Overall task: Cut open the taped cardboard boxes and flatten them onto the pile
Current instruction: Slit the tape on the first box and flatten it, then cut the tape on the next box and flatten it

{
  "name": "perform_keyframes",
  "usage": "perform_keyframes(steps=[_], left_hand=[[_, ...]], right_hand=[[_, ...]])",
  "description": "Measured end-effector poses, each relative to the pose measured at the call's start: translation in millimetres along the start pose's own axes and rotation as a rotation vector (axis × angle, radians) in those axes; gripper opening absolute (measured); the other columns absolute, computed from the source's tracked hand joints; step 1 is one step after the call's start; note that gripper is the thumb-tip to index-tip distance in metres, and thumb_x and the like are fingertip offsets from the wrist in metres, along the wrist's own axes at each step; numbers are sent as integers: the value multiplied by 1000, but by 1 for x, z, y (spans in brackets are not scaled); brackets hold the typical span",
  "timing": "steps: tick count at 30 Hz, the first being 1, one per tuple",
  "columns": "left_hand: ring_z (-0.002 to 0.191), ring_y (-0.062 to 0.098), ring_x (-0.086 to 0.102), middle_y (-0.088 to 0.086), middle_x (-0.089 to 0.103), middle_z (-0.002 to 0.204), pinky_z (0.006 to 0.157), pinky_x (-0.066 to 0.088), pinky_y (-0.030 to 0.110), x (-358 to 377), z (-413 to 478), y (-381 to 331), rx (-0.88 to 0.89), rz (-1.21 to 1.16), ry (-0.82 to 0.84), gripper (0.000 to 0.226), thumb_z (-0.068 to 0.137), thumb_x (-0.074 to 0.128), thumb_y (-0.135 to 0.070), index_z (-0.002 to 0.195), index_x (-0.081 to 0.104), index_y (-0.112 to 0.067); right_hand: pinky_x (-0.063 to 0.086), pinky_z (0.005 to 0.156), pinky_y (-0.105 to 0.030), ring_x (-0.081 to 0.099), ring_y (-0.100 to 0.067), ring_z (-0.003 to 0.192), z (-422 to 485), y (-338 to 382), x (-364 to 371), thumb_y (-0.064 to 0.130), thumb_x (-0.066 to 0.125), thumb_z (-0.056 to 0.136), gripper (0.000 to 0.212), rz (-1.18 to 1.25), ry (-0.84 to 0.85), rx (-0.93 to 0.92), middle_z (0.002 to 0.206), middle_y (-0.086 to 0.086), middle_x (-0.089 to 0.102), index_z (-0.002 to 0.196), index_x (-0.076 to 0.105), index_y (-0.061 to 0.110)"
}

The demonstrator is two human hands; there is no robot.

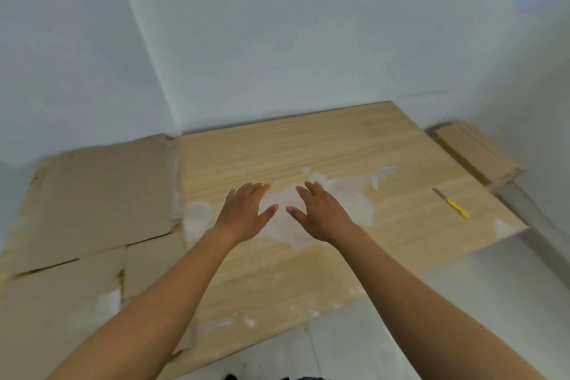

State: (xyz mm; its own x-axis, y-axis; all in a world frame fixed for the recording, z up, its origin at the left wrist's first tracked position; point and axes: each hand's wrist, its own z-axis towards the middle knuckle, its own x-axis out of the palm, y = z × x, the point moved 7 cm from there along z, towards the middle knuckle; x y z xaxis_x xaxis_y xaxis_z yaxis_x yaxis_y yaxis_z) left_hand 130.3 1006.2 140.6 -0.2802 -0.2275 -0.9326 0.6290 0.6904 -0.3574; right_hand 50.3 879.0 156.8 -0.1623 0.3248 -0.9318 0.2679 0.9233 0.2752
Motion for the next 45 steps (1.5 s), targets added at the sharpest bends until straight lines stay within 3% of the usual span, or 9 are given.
perform_keyframes(steps=[5, 11, 20, 26, 31, 37, 45], left_hand=[[142, 23, 26, 5, 35, 152, 114, 23, 42, 25, 28, -119, 122, 24, 14, 60, 98, 40, -48, 147, 33, -16], [138, 18, 34, 2, 41, 148, 110, 28, 32, 69, 51, -267, 260, -47, 13, 55, 97, 48, -44, 144, 40, -16], [136, 18, 37, 0, 43, 147, 106, 32, 31, 164, 75, -456, 429, -148, 182, 54, 94, 53, -41, 142, 42, -18], [134, 19, 38, 0, 43, 146, 104, 34, 31, 215, 127, -552, 502, -236, 231, 54, 94, 53, -40, 143, 41, -20], [128, 16, 42, -4, 41, 146, 90, 37, 26, 246, 198, -602, 439, -298, 206, 52, 96, 50, -40, 144, 37, -25], [132, 18, 41, -4, 42, 147, 99, 39, 36, 275, 309, -628, 231, -322, 275, 55, 96, 48, -44, 145, 35, -25], [133, 19, 40, -1, 43, 146, 102, 37, 39, 290, 443, -644, 36, -370, 239, 56, 96, 47, -45, 146, 35, -23]], right_hand=[[16, 116, -38, 8, -25, 146, -51, -109, -30, 50, 33, 99, 64, 83, -77, 95, 158, -9, 13, 150, 20, 13], [33, 107, -39, 31, -28, 137, -130, -246, -58, 45, 40, 98, 58, 180, -192, 242, 154, -10, 24, 146, 29, 13], [35, 106, -42, 39, -30, 131, -259, -430, -82, 43, 41, 98, 53, 253, -308, 580, 147, -10, 36, 142, 36, 13], [34, 107, -39, 35, -27, 134, -284, -532, -86, 45, 39, 99, 55, 245, -318, 700, 149, -8, 33, 144, 33, 14], [33, 109, -39, 34, -26, 135, -254, -628, -107, 47, 37, 98, 59, 253, -314, 737, 150, -8, 31, 146, 29, 14], [33, 109, -39, 36, -26, 134, -183, -737, -132, 47, 37, 98, 59, 323, -267, 726, 148, -8, 34, 146, 30, 13], [31, 108, -38, 36, -27, 134, -74, -863, -176, 43, 42, 98, 57, 399, -249, 668, 147, -10, 35, 145, 33, 11]])
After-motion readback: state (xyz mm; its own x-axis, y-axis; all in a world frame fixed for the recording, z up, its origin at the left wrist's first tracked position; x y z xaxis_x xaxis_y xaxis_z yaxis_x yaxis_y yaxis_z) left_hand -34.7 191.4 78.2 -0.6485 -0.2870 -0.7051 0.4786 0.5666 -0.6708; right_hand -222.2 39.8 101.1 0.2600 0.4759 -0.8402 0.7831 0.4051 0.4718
